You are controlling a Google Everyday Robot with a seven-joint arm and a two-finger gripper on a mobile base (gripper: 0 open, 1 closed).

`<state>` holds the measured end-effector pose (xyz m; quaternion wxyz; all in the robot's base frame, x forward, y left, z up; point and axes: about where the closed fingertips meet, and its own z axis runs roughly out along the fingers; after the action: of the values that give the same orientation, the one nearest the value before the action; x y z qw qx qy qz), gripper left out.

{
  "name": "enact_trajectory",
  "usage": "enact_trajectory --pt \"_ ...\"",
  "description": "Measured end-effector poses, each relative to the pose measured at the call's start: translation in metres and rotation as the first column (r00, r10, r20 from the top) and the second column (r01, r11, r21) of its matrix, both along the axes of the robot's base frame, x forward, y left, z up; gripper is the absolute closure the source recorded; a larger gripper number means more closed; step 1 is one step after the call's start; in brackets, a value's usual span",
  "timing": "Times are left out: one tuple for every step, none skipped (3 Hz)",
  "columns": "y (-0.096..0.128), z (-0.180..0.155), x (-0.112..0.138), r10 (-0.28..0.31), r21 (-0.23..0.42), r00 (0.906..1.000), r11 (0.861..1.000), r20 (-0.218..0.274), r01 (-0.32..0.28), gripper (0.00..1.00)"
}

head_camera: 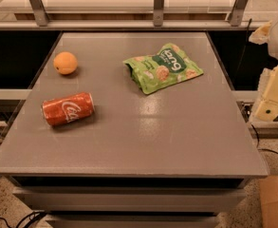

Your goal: Pick green rice chip bag

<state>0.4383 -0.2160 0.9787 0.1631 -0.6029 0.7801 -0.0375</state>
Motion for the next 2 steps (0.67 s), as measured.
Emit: enact_trajectory --pt "0.000 0.001 0.000 -0.001 0.000 1.0000 1.000 0.002 0.001 0.00" --pt "0.001 0.005 0.012 0.031 0.049 0.9995 0.998 0.002 -0.031 0.00"
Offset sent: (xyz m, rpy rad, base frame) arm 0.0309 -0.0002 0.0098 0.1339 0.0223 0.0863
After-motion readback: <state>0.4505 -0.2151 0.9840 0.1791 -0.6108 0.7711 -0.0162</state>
